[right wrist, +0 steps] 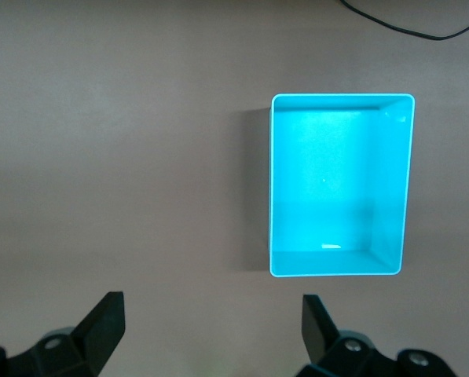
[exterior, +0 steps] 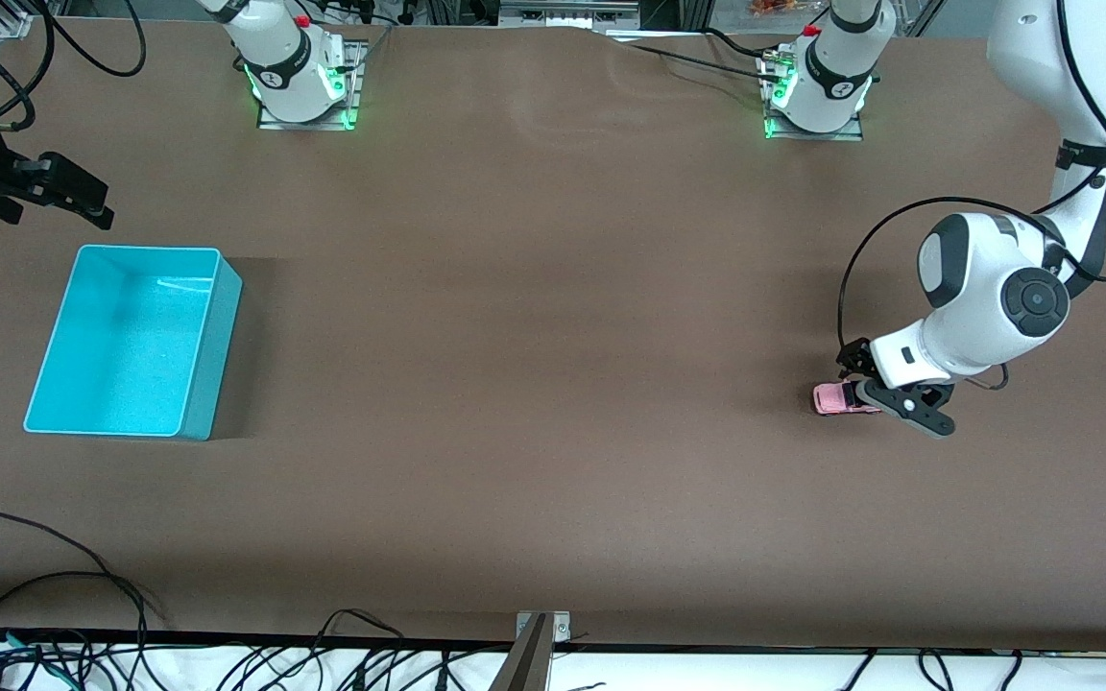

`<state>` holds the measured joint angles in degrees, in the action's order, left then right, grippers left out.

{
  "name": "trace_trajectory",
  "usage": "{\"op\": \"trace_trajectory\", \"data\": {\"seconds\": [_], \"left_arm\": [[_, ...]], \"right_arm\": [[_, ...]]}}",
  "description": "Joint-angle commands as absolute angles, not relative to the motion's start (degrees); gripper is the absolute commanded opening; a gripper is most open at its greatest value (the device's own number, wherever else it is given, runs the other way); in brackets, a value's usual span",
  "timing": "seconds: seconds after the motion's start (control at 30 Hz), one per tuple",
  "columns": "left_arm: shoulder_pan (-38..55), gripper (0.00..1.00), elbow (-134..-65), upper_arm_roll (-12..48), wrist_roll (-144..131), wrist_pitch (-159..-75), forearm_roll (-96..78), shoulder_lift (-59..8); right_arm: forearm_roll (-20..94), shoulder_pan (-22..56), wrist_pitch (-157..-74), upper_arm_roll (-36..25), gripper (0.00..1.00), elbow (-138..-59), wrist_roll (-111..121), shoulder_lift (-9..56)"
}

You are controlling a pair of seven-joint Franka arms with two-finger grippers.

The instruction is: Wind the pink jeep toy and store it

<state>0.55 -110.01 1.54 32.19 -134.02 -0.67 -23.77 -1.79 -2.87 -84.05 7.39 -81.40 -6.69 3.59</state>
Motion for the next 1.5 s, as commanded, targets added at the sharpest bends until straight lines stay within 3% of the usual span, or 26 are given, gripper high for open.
{"op": "trace_trajectory", "data": {"seconds": [0.0,0.5,1.13,1.17,1.24,1.3,1.37,1.44,1.47], "left_arm": [[-0.26,1.0,-111.62,1.49,54.01,-138.25,0.09,-25.22],[-0.79,1.0,-111.88,1.49,89.11,-142.73,0.0,-28.56],[-1.84,1.0,-111.62,1.49,90.44,-145.55,-0.7,-31.64],[-1.93,0.92,-111.62,1.49,90.44,-145.63,-0.62,-31.64],[-1.93,0.44,-111.53,1.49,90.44,-145.72,-0.09,-31.64],[-1.93,0.33,-111.53,1.49,90.44,-145.81,-0.26,-31.64],[-1.93,0.15,-111.53,1.49,90.44,-145.81,-0.18,-31.64],[-1.93,0.1,-111.53,1.49,90.44,-145.81,-0.09,-31.64],[-1.93,0.01,-111.62,1.49,90.44,-145.81,-0.09,-31.64]], "right_arm": [[-2.9,-2.99,-83.41,7.82,1.0,-80.16,-7.38,3.96],[-2.99,-3.08,-83.41,7.73,1.0,-80.33,-6.95,4.04],[-2.99,-3.16,-83.5,7.56,1.0,-80.33,-6.86,4.39],[-2.99,-3.16,-83.5,7.56,1.0,-80.33,-7.03,4.39],[-3.08,-3.08,-83.5,7.56,1.0,-80.33,-7.21,4.4],[-2.99,-3.16,-83.5,7.56,1.0,-80.33,-7.21,4.48],[-2.99,-3.16,-83.5,7.56,1.0,-80.33,-7.21,4.48],[-2.99,-3.16,-83.5,7.56,1.0,-80.33,-7.12,4.57],[-2.99,-3.16,-83.5,7.56,1.0,-80.33,-7.12,4.66]]}}
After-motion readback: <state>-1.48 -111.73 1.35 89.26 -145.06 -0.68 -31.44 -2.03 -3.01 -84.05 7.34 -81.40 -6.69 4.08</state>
